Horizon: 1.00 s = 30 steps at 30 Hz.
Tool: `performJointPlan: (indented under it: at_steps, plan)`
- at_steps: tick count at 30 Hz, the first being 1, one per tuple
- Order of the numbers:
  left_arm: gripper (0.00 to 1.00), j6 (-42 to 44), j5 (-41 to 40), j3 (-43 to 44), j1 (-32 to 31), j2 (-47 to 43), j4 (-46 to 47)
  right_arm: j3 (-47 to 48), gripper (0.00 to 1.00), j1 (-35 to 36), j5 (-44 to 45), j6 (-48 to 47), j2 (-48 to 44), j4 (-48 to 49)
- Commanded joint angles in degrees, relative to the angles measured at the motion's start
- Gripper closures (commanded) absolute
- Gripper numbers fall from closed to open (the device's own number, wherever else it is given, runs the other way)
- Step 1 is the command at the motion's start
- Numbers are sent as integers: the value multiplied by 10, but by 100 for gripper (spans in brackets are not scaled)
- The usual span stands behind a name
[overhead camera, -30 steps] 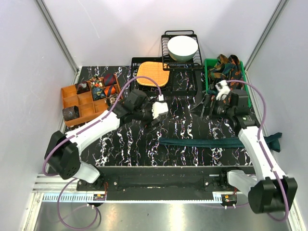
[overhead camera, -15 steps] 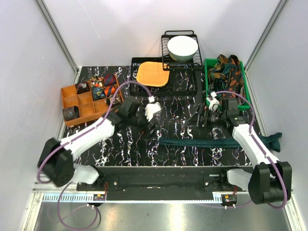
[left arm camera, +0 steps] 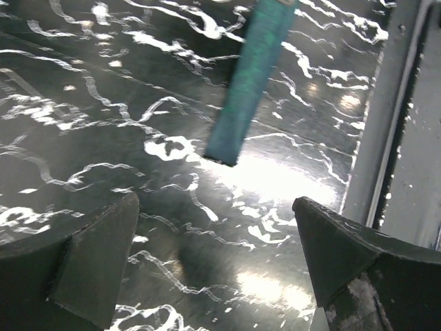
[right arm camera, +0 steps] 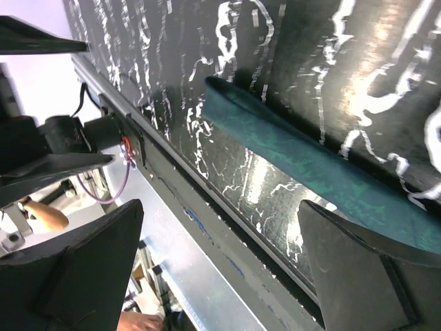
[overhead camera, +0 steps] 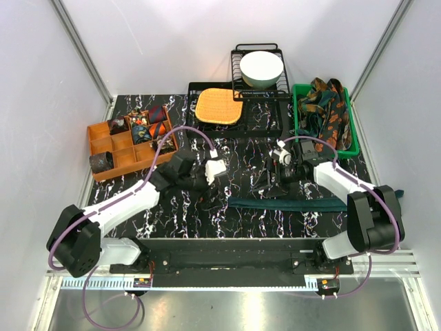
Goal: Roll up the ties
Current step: Roll the tie at the center of the board.
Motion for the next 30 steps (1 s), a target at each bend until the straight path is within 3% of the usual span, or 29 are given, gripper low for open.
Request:
performJointPlan:
  at_steps: [1,4,6,8,11,14,15,16,19,24,30]
  plan:
    - [1,-74,-8,-17,-3,-13,113,-15,0,13,-23,-13,-27,24]
    - [1,-92,116,-24,21,-9,156,-31,0,16,-35,-7,-32,41]
    - [1,-25,150,-34,15,-18,162,-30,0,22,-40,-2,-26,47]
    - [1,36,151,-43,4,-29,161,-26,0,23,-43,2,-19,48]
    - [1,-14,114,-68,3,-28,206,-25,0,27,-44,4,-11,51]
    - [1,64,196,-85,18,-28,188,-31,0,30,-44,14,-3,65]
    - [1,47,197,-94,18,-26,197,-33,0,31,-45,18,0,73]
    - [1,20,206,-125,23,-24,279,-33,0,35,-45,23,6,74]
    - [1,-26,182,-159,27,-8,378,-33,0,43,-49,37,26,88]
    - [1,33,113,-127,2,29,306,-32,3,46,-46,40,51,93]
    - [1,60,78,-151,-14,53,325,-37,32,46,-44,31,51,105]
